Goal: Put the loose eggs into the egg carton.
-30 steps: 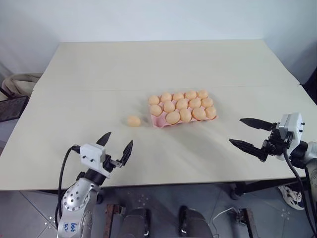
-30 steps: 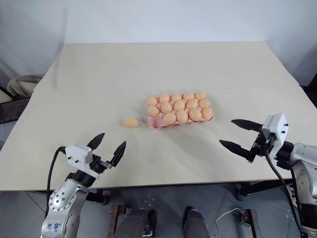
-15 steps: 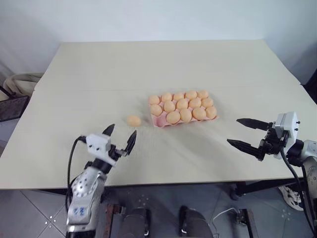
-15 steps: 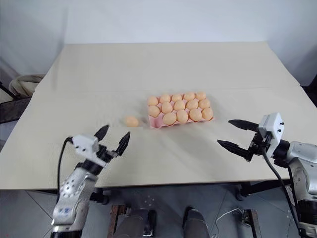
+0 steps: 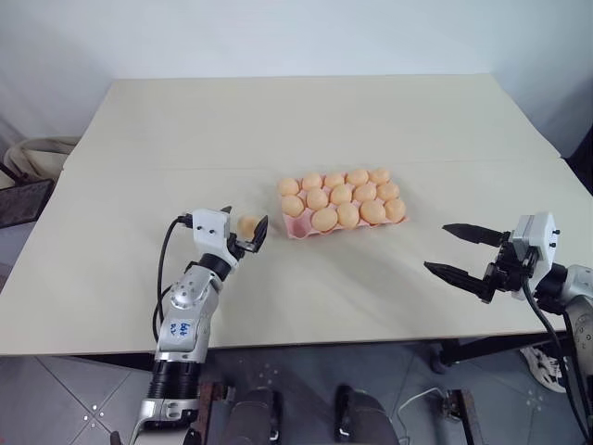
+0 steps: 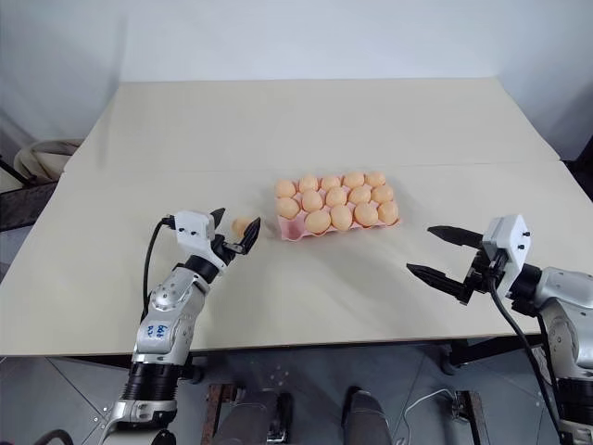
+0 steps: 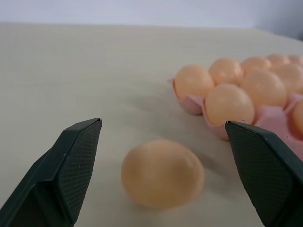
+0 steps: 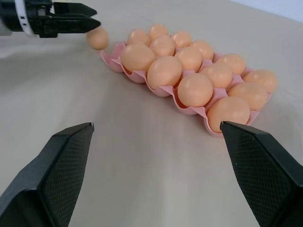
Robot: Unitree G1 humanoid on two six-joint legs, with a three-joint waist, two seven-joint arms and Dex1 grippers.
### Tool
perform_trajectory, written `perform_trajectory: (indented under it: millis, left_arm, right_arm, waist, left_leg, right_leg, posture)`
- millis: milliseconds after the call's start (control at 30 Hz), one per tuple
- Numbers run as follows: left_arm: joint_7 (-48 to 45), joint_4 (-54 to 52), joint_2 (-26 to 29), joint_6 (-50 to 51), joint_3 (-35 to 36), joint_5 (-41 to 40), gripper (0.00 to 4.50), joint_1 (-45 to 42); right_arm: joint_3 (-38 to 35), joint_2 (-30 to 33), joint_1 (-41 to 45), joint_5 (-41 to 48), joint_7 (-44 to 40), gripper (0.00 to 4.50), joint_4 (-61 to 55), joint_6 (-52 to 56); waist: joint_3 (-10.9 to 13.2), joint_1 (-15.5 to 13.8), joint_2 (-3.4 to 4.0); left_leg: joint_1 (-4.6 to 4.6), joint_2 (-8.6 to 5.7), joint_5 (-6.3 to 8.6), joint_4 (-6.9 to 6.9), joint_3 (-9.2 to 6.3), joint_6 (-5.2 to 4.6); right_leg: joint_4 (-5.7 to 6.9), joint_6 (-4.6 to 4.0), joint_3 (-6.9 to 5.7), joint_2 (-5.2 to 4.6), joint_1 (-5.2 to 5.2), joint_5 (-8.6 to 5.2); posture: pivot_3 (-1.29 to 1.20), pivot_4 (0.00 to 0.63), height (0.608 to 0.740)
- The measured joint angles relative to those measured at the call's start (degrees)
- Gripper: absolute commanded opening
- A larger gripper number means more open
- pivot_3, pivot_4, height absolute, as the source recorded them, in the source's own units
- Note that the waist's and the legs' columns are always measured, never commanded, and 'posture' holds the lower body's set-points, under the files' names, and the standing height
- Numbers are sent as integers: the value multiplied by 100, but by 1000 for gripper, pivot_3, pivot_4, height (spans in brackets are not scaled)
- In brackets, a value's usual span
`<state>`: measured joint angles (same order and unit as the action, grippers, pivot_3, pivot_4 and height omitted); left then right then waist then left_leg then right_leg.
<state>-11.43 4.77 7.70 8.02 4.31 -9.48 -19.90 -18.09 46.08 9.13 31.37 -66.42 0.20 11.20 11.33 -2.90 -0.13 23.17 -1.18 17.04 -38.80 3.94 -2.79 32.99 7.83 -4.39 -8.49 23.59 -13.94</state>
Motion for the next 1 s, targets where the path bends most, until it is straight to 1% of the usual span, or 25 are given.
perform_trajectory:
  millis: [133, 233, 333, 433, 467, 500, 633, 767, 900, 1000]
  left_arm:
    - [6, 424, -5, 173, -38, 73, 4450, -218]
    - [4, 543, -4, 282, -48, 91, 4450, -380]
    - [-8, 650, -9, 316, -69, 94, 3814, -511]
    - [-67, 694, -15, 320, -96, 93, 2865, -519]
    - [-80, 689, -14, 322, -104, 94, 2593, -518]
    - [-96, 676, -13, 325, -119, 94, 2427, -513]
    - [-151, 380, 5, 420, -209, 95, 2339, -376]
    - [-395, -330, 140, 574, -226, -19, 2339, -321]
    - [-751, -1120, 151, 1148, -369, -423, 2339, -354]
    - [-830, -1226, 149, 1677, -562, -532, 2339, -477]
  right_arm:
    - [-8, 0, -62, 1, 48, 4500, -15, 5]
    - [-11, 0, -71, 1, 79, 4500, -22, 5]
    - [-12, 0, -72, 1, 95, 4500, -25, 5]
    - [-13, 1, -73, 1, 111, 4500, -27, 5]
    - [-13, 1, -73, 1, 118, 4500, -28, 5]
    - [-16, 1, -81, 1, 127, 4500, -30, 5]
    - [-30, 1, -122, 1, 147, 4500, -50, 5]
    - [-38, 1, -135, 1, 178, 4500, -82, 5]
    - [-38, 0, -137, 1, 207, 4500, -92, 4]
    - [-38, 0, -137, 1, 239, 4500, -94, 2]
  waist:
    - [0, -1, 0]
    - [0, 1, 0]
    - [0, 2, 0]
    - [0, 2, 0]
    - [0, 3, 0]
    - [0, 3, 0]
    - [0, 5, 0]
    - [0, 5, 0]
    - [0, 2, 0]
    - [0, 4, 0]
  left_leg:
    - [1, 2, 2, 0, 0, 4]
    - [1, 1, 2, -1, 1, 4]
    - [1, 1, 2, -1, 2, 4]
    - [1, 2, 3, 0, 2, 6]
    - [1, 2, 4, 0, 2, 7]
    - [1, 2, 4, 0, 2, 7]
    - [1, 3, 6, 0, 3, 8]
    - [2, 6, 6, 0, 3, 9]
    - [1, 5, 6, -4, 3, 9]
    - [1, 5, 6, -8, 3, 8]
  right_leg:
    - [1, 0, -4, 0, 2, 0]
    - [0, 0, -3, 0, 2, 0]
    - [0, 1, -3, -1, 2, 0]
    - [0, 1, -3, -3, 2, 0]
    - [0, 1, -3, -3, 2, 0]
    - [-1, 1, -3, -3, 2, 0]
    - [-2, 1, -2, -6, 2, 1]
    - [-3, 0, -2, -6, 2, 0]
    - [-3, 1, -1, -5, -1, 0]
    - [0, 0, -2, 3, -1, 0]
  posture:
    - [0, 150, 740]
    - [0, 150, 740]
    - [0, 150, 740]
    - [0, 150, 740]
    - [0, 150, 740]
    - [0, 150, 740]
    - [0, 150, 740]
    - [0, 150, 740]
    - [0, 150, 740]
    - [0, 150, 740]
